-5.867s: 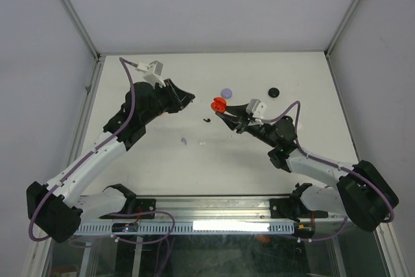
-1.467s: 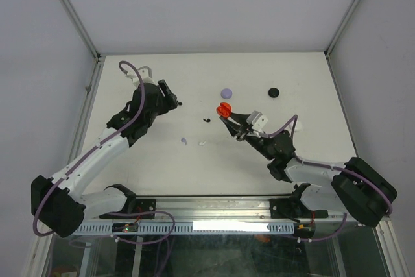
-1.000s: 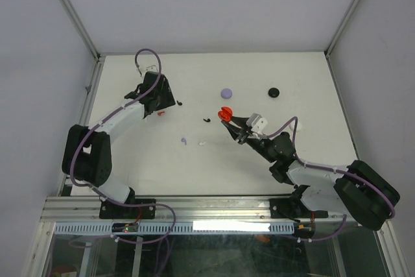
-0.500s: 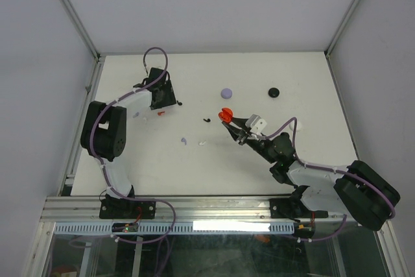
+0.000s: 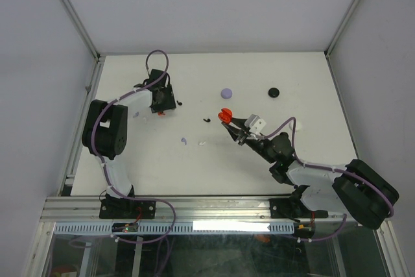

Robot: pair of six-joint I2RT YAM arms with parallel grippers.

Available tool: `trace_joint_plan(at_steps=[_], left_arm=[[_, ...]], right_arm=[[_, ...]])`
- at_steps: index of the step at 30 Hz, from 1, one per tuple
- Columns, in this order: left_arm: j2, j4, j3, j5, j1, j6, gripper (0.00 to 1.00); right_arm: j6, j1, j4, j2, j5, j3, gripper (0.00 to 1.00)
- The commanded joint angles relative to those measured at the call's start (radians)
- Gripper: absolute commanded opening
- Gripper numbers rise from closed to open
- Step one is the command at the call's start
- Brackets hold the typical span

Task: Insert the wireless bluetooth earbuds into the charging case
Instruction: Pick up the earbud from the center of the board.

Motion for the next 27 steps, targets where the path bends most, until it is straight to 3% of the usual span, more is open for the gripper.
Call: trace_joint_plan(at_steps=[1, 11, 27], left_arm=[[-0.054, -0.021, -0.015, 0.038, -0.010, 0.026, 0.53], [-0.084, -0.071, -0.020, 0.049, -0.027, 0.044, 0.48], [-0.205, -0.108, 0.010, -0.021, -0.026, 0.092, 0.53]], right_arm=[[-0.006, 0.003, 0.063, 0.004, 0.018, 0.009, 0.00], [0.003, 0.002, 0.065, 0.004, 0.016, 0.008, 0.00], [0.005, 0.002, 0.059, -0.006, 0.014, 0.005, 0.00]])
